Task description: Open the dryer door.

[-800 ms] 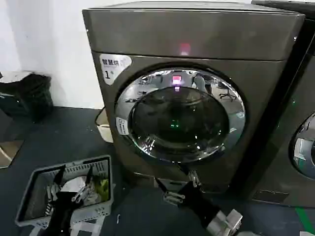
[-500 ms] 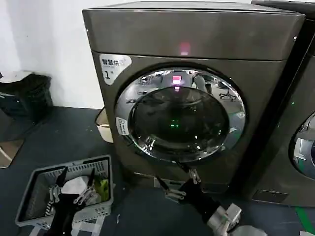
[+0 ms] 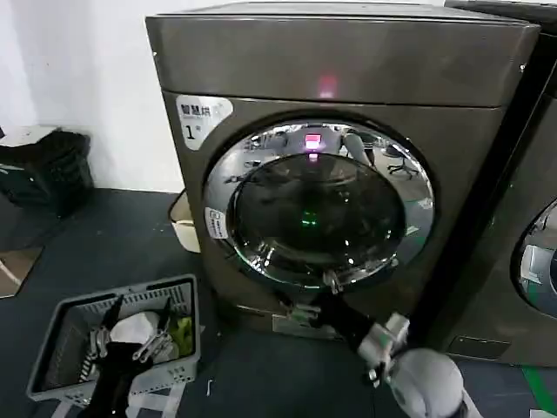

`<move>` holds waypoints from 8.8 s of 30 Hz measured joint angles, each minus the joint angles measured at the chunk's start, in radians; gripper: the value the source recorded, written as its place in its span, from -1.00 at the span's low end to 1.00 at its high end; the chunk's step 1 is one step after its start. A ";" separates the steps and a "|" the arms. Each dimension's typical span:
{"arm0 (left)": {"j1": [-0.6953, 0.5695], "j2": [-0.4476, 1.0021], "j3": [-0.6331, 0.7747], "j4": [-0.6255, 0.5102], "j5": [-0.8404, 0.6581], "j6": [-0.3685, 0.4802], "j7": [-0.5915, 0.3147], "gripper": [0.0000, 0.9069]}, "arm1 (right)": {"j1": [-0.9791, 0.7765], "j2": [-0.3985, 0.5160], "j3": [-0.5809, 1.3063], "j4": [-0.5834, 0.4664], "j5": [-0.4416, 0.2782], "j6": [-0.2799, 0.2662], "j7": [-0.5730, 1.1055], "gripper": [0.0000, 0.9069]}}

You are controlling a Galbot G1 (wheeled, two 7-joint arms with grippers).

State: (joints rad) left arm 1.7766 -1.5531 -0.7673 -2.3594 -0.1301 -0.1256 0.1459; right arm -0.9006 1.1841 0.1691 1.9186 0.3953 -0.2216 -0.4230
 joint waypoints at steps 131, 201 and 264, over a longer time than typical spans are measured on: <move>-0.789 0.727 0.395 0.597 -0.792 0.246 0.386 1.00 | -0.329 0.060 0.841 0.048 0.095 0.114 -0.559 1.00; -1.356 0.254 1.320 0.801 -0.738 0.157 0.237 1.00 | -0.752 -0.150 2.003 -0.092 0.104 -0.032 0.411 1.00; -1.105 0.938 0.985 0.552 -0.658 -0.002 0.126 1.00 | -0.702 -0.203 2.092 -0.145 0.097 0.061 0.412 1.00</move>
State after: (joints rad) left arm 0.6715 -0.6153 0.2172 -1.8075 -0.7877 -0.1274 0.2723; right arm -1.6028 0.9816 2.2615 1.7732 0.4926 -0.1603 -0.0113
